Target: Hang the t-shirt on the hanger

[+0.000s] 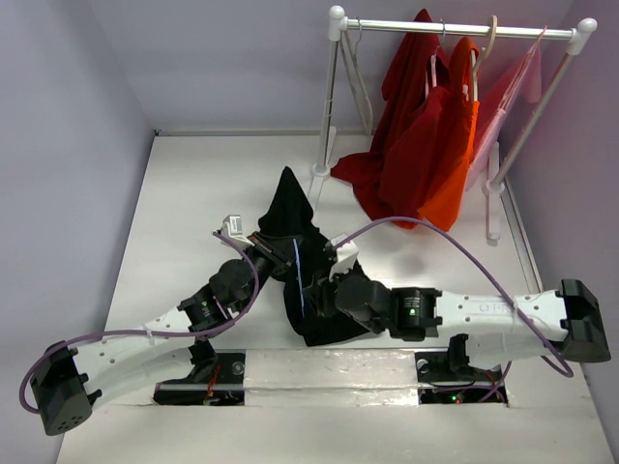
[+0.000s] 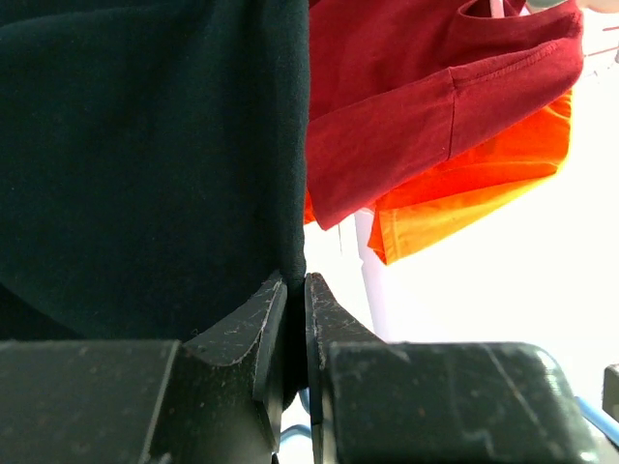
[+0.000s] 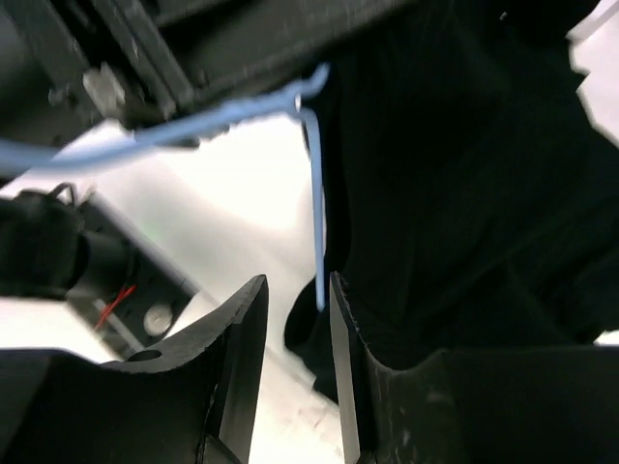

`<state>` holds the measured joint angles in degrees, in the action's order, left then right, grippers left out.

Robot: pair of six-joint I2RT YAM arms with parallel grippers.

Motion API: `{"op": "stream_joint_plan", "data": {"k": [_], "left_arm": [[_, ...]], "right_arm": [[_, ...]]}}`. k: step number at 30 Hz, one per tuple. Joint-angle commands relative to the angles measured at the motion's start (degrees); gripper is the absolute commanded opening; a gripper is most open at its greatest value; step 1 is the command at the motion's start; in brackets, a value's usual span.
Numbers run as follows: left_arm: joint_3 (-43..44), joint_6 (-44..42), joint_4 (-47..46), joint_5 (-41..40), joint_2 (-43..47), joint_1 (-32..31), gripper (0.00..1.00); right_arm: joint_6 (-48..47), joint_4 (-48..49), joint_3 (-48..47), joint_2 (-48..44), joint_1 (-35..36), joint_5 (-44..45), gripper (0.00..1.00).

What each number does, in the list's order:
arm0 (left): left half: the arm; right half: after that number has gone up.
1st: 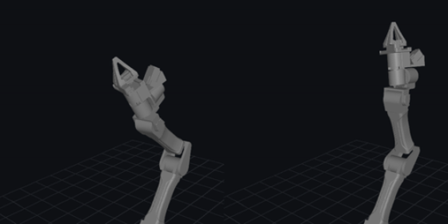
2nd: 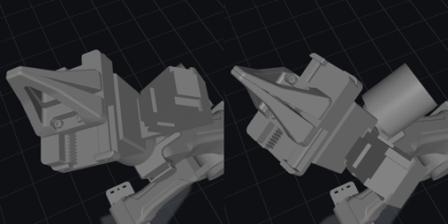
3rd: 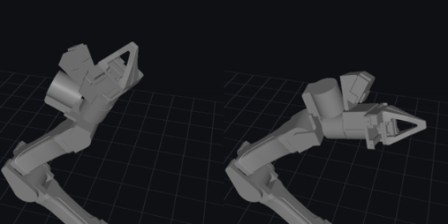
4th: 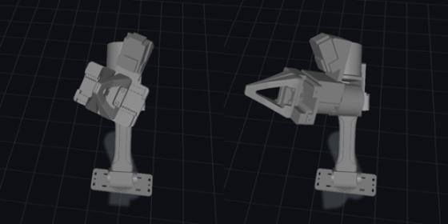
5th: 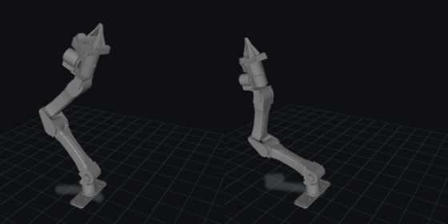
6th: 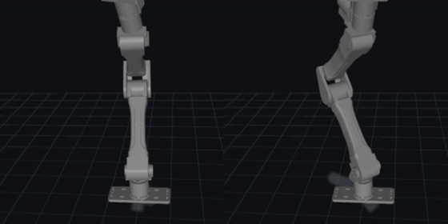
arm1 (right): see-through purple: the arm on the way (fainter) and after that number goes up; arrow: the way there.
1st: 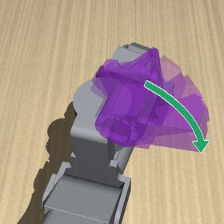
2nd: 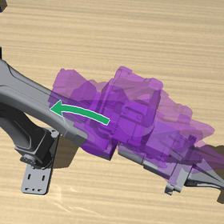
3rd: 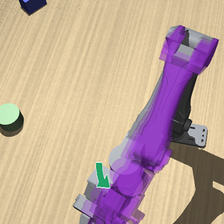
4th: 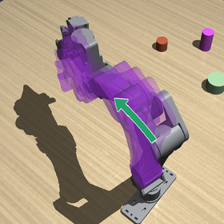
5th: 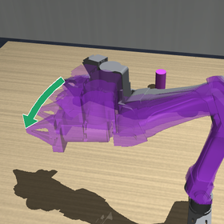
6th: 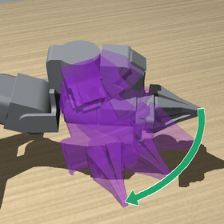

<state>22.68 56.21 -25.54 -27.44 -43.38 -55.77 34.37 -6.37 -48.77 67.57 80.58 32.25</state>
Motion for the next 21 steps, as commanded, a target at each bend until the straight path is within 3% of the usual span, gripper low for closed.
{"op": "stream_joint_plan", "data": {"k": [1,7,10,14,15,17,19,21], "left_arm": [[1.49,1.54,-2.67,0.99,0.84,0.13,0.00],[1.49,1.98,-2.50,2.04,1.36,0.13,0.00],[1.67,2.33,-2.06,2.66,1.45,0.13,0.00],[1.58,2.51,-1.36,2.74,2.33,0.13,0.00],[1.49,2.51,-1.18,2.66,2.59,0.13,0.00],[1.67,2.07,-0.48,2.05,3.12,0.13,0.00],[3.42,-0.64,2.31,1.43,2.86,0.13,0.00],[7.35,-3.28,5.75,-0.68,2.24,0.13,0.15]], "right_arm": [[-5.18,5.05,-4.74,3.43,-1.82,5.11,0.37],[-6.51,5.66,-7.48,8.10,-3.93,4.23,0.38],[-5.90,7.95,-7.04,9.51,-4.98,5.27,0.25],[-5.46,8.39,-6.51,10.39,-4.99,7.04,0.23],[-5.45,8.48,-6.34,10.48,-5.51,7.30,0.19],[-5.02,8.57,-5.55,10.39,-5.52,7.47,0.00],[-4.23,8.13,-4.67,9.60,-5.52,6.52,0.00],[-4.14,7.69,-4.05,8.81,-5.52,4.85,0.00]]}}
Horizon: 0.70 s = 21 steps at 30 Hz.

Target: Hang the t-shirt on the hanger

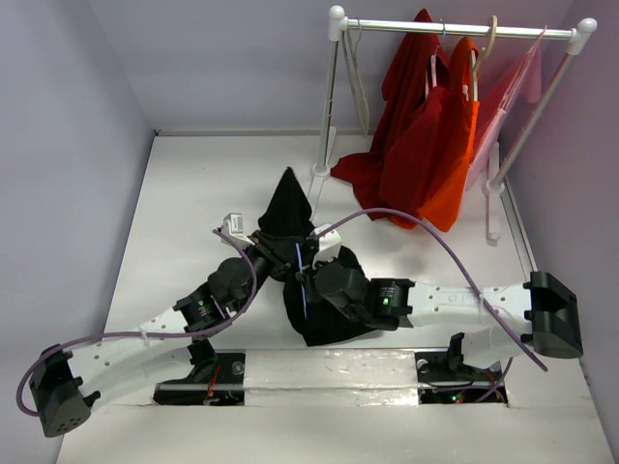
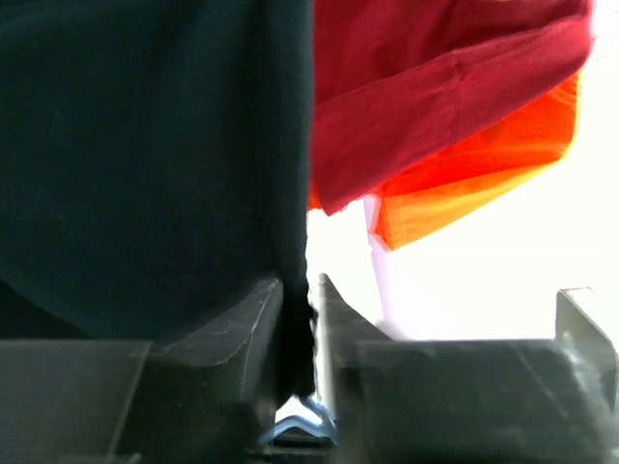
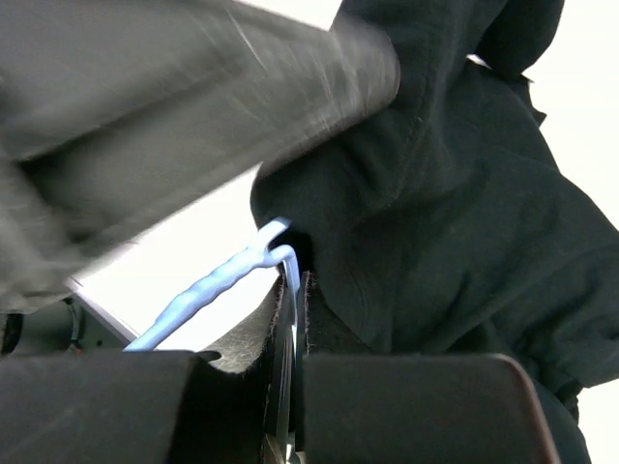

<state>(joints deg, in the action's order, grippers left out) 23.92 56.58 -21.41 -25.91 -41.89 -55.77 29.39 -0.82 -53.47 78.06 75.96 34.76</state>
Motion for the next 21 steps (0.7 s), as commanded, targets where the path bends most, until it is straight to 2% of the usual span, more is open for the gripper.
{"op": "stream_joint_plan", "data": {"k": [1,4,7,8,10,11,13,16,21], "left_arm": [[7.44,-6.10,4.24,-2.74,-0.03,0.13,0.32],[12.36,-10.07,8.46,-3.44,-1.43,1.72,0.54],[16.94,-14.55,11.29,-3.54,-3.62,6.45,0.59],[18.08,-16.22,12.08,-1.10,-4.60,8.46,0.59],[20.63,-17.37,11.92,3.91,-7.66,15.90,0.59],[20.99,-18.07,11.22,9.68,-8.73,18.04,0.53],[21.43,-20.09,9.56,13.15,-11.27,21.39,0.46],[18.89,-23.78,4.38,16.50,-12.08,21.40,0.40],[12.74,-28.61,-4.94,18.79,-11.46,21.40,0.38]], "right_arm": [[1.28,0.92,0.91,-2.38,-0.91,2.07,0.00],[1.64,-2.16,1.53,-4.14,-0.91,0.66,0.00],[1.11,-2.61,3.20,-6.86,-0.91,-1.18,0.00],[0.94,-2.43,4.16,-8.26,-1.43,-1.71,0.00],[0.41,-1.91,5.13,-9.59,-1.43,-3.64,0.00],[0.41,-1.99,5.39,-10.12,-1.43,-4.35,0.00],[-0.11,-2.60,5.92,-11.96,-2.57,-6.98,0.00],[-0.47,-3.74,6.62,-14.68,-4.06,-11.55,0.00],[-1.08,-5.68,7.33,-18.64,-6.44,-16.91,0.00]]}}
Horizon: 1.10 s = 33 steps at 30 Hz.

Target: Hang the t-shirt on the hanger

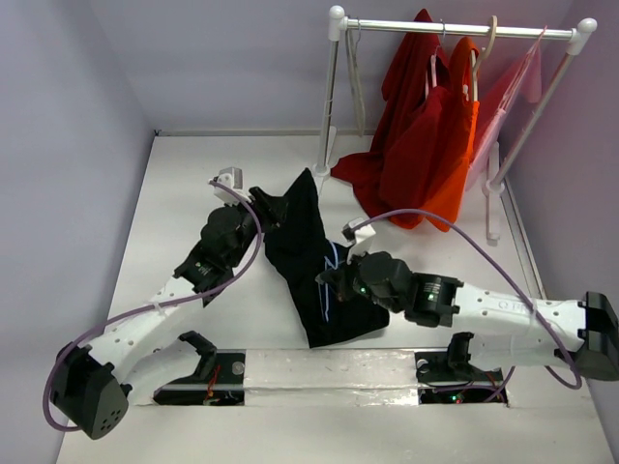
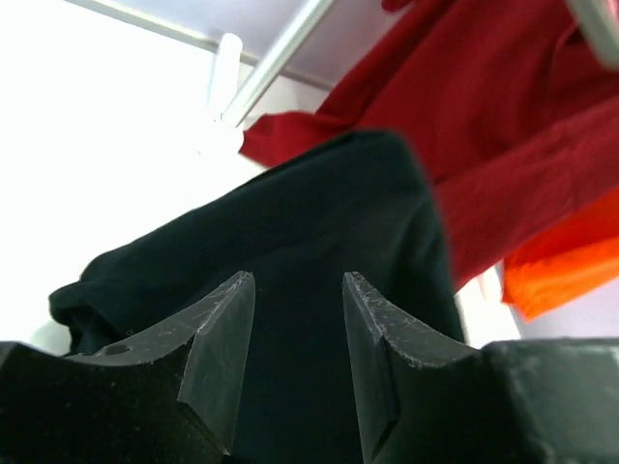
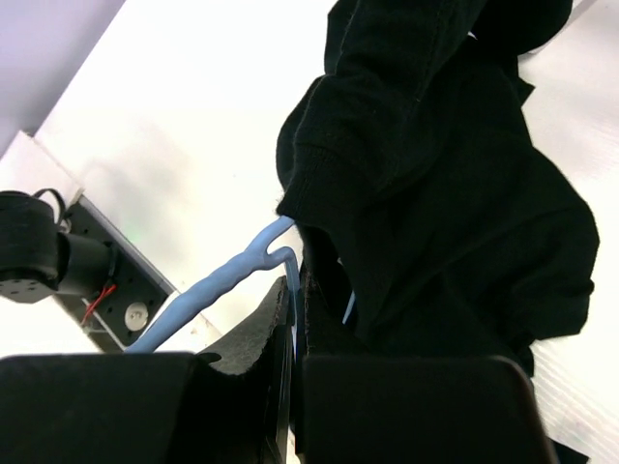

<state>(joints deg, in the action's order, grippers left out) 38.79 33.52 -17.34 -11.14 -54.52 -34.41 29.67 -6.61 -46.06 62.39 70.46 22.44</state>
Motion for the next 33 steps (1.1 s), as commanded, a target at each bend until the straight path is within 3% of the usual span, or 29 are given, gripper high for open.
{"op": "stream_joint_plan", "data": {"k": [1,10,23,27,28,29,32,33], "left_arm": [[-2.40,-6.70,-10.07,4.19,0.56,0.05,0.39],[-4.42,-14.53,-16.65,9.55,-1.46,0.05,0.52],[-3.37,-15.41,-19.66,14.12,-8.76,0.05,0.55],[-3.80,-14.27,-21.24,14.12,-9.29,0.05,0.39],[-3.72,-14.18,-21.41,14.04,-9.46,0.05,0.32],[-3.46,-13.92,-21.42,13.78,-9.64,0.05,0.17],[-2.40,-13.48,-21.07,13.95,-10.16,0.05,0.00],[-2.31,-13.30,-21.15,13.95,-10.08,0.05,0.00]], "right_arm": [[-1.63,-0.94,-0.17,-3.59,-0.93,-4.94,0.00],[-2.78,-7.79,-3.94,-9.21,-3.92,-12.15,0.00],[-3.66,-15.27,-9.57,-13.78,-5.50,-15.58,0.00],[-3.74,-16.33,-10.19,-15.10,-5.50,-15.67,0.00],[-3.66,-16.33,-10.10,-15.28,-5.50,-15.76,0.00],[-3.57,-16.41,-10.10,-15.28,-5.50,-15.76,0.00],[-3.48,-16.42,-9.84,-15.28,-5.50,-15.58,0.00],[-3.39,-16.33,-9.75,-15.11,-5.50,-15.75,0.00]]}}
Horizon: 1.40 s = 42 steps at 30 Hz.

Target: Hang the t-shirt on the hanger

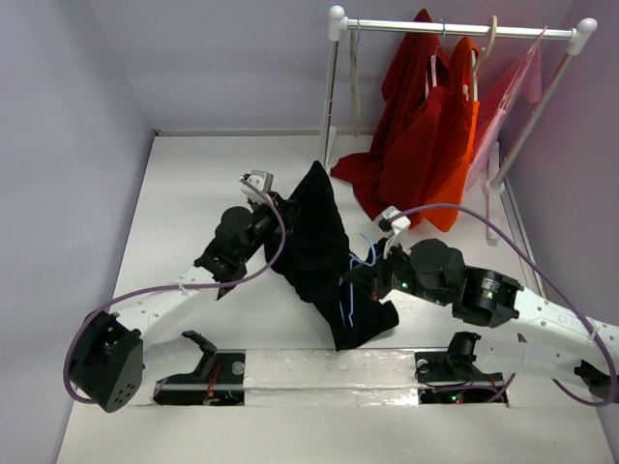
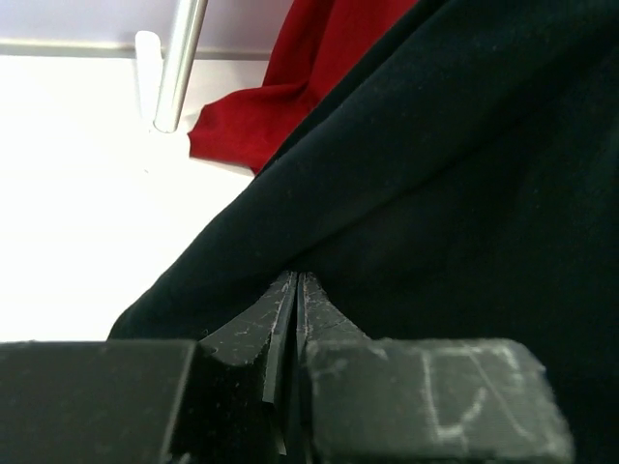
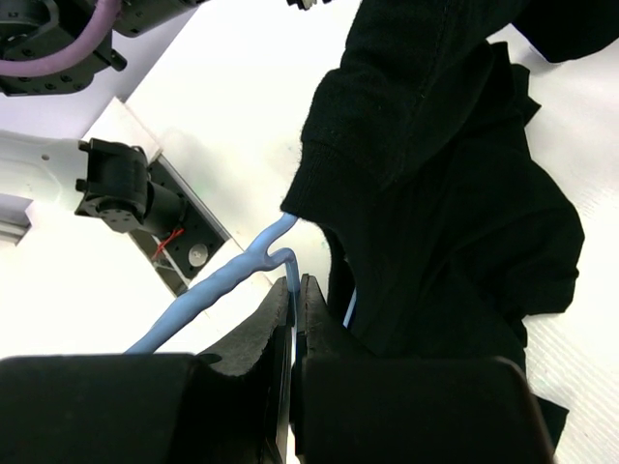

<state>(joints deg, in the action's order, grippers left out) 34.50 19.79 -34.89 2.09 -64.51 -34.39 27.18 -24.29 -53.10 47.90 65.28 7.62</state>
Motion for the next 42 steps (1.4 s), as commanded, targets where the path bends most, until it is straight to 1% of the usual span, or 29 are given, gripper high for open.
{"op": "stream_joint_plan", "data": {"k": [1,4,6,7,9,10,12,14,15,17,18,21,25,28,29,30,32,34,36,38,41,42], "left_arm": [[1.97,0.77,-3.86,0.90,0.09,0.03,0.00],[1.97,1.65,-2.73,-1.55,2.27,0.03,0.00],[1.80,1.57,-2.02,-5.85,3.51,0.03,0.00],[1.54,1.30,-1.67,-6.91,4.21,0.03,0.00],[1.62,1.04,0.52,-9.55,5.27,0.55,0.00],[1.88,1.47,2.36,-10.43,5.71,0.55,0.00],[1.71,1.57,2.46,-8.43,6.41,0.55,0.00],[0.05,1.13,0.28,-3.87,8.51,0.55,0.00],[-0.48,1.39,-0.08,-3.41,9.31,0.55,0.00],[-1.37,2.18,0.96,-4.89,11.33,0.55,0.00],[-1.28,2.62,1.75,-7.60,11.95,0.55,0.00],[0.03,3.06,4.65,-10.34,13.88,1.08,0.00],[3.19,5.34,7.81,-10.35,17.39,1.08,0.00],[4.95,5.52,8.09,-4.04,19.60,1.08,0.00],[5.22,5.00,8.61,0.76,19.69,1.08,0.09],[5.23,4.38,8.88,2.55,19.69,1.08,0.19],[3.83,2.98,8.97,5.02,19.95,1.08,0.34],[0.50,1.83,6.18,8.18,20.47,1.08,0.43],[-1.36,1.22,3.53,9.59,20.48,0.29,0.47],[-1.98,-0.53,1.86,10.39,18.82,-2.16,0.51],[-0.40,-3.70,1.76,8.47,15.48,-4.79,0.53],[0.04,-4.23,1.59,8.20,14.95,-4.81,0.53]], "right_arm": [[-0.90,1.35,-2.71,-0.44,-0.32,-1.29,0.00],[-0.99,0.57,-2.88,-0.18,-0.32,-1.73,0.00],[-0.90,-0.05,-3.06,-0.17,-0.85,-2.60,0.00],[-0.81,-0.31,-3.23,-0.35,-0.85,-5.30,0.00],[-0.46,-0.58,-4.55,-1.49,-0.85,-7.78,0.00],[-0.55,-2.84,-5.60,-1.58,-0.85,-9.53,0.00],[-1.34,-5.84,-9.20,-1.67,-0.85,-9.46,0.00],[-2.04,-10.85,-11.57,-1.23,-0.85,-8.32,0.00],[-2.13,-12.08,-13.15,-1.06,-0.85,-8.06,0.00],[-2.04,-14.11,-13.96,-1.49,-0.85,-8.14,0.00],[-1.96,-14.46,-14.39,-1.84,-0.85,-8.41,0.00],[-1.52,-15.60,-14.57,-2.20,-0.85,-9.46,0.00],[-0.73,-18.06,-14.05,-1.41,-0.85,-9.20,0.00],[-0.28,-17.98,-13.34,-1.58,-0.85,-9.90,0.00],[-0.37,-18.07,-13.78,-1.76,-0.85,-9.73,0.00],[-0.46,-18.07,-14.13,-1.76,-0.85,-9.55,0.00],[-0.72,-18.25,-14.92,-1.41,-0.85,-9.99,0.00],[-0.90,-18.77,-15.89,-0.88,-0.85,-9.90,0.00],[-0.81,-18.95,-15.89,-0.70,-0.85,-9.90,0.00],[-0.55,-18.25,-15.63,-0.79,-0.85,-10.60,0.00],[-0.29,-17.19,-15.54,-0.70,-0.85,-12.01,0.00],[-0.28,-17.19,-15.63,-0.62,-0.85,-11.92,0.00]]}}
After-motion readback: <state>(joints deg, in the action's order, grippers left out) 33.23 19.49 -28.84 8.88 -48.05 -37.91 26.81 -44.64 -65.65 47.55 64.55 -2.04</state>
